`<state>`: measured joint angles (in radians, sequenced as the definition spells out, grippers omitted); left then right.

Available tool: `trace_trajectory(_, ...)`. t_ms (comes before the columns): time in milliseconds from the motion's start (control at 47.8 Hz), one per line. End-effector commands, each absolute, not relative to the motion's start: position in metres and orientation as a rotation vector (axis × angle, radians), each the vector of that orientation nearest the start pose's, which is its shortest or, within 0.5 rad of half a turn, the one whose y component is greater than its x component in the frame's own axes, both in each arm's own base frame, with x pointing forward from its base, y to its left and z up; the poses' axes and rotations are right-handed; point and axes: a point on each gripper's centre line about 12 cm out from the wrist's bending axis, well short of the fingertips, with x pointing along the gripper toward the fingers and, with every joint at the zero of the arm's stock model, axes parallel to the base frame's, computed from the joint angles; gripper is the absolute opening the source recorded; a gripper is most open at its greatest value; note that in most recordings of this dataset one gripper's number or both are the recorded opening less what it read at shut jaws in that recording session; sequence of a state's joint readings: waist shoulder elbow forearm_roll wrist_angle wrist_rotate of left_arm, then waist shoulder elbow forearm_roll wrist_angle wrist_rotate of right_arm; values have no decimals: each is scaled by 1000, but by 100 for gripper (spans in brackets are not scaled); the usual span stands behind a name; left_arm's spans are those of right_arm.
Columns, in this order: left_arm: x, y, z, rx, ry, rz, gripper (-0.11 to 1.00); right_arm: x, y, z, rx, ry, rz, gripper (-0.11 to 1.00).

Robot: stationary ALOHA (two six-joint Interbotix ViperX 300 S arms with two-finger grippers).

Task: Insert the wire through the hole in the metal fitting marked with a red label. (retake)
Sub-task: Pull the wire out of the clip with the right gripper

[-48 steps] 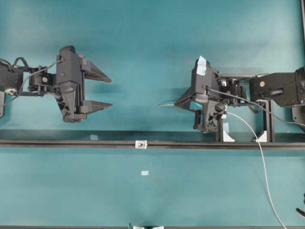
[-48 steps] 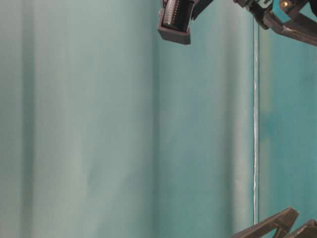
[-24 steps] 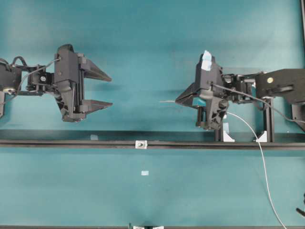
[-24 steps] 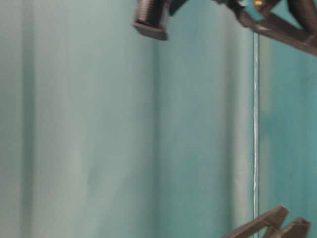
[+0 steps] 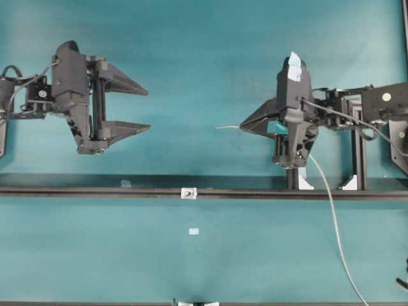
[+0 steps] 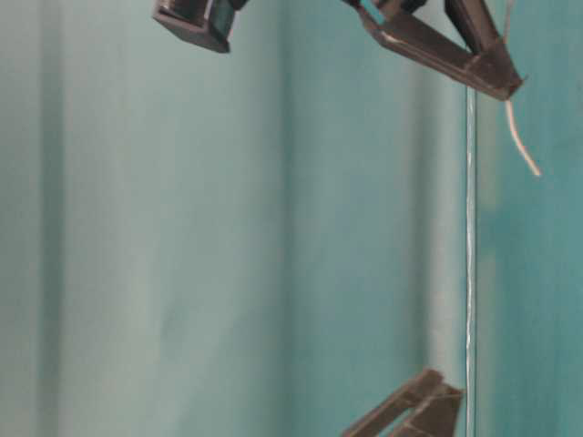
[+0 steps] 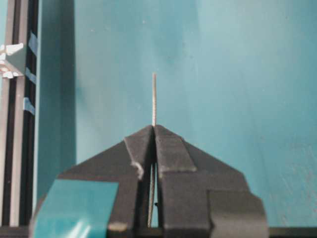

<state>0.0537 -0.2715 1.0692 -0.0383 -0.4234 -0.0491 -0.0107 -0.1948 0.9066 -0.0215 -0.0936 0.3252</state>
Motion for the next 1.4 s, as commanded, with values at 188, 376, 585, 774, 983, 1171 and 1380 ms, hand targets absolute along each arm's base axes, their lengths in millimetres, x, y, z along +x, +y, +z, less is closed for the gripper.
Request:
trace_trajectory(188,291,18,183,-96,336,87,81,324,-3,186,283,540,-85,3)
trace_trajectory(376,279,16,171,-137,310,90,75,316,-3,179,291,467,-72,3)
trace_trajectory(585,263,8,163,-157,222,64,74,307,1,172,318,391,-60,3)
trace_trajectory(774,262,-5,157,-152,212,14,74,308,16,163,329,396,-27,3)
trace_trajectory(983,271,-25,149,-143,208,-57,74,314,36,154,322,354,10,3)
trace_trajectory(1171,277,-42,139,-136,182,-113,74,316,57,143,275,308,-12,3)
trace_trajectory(1380,287,-53,120,-128,195,-145,74,317,76,129,225,296,-102,3)
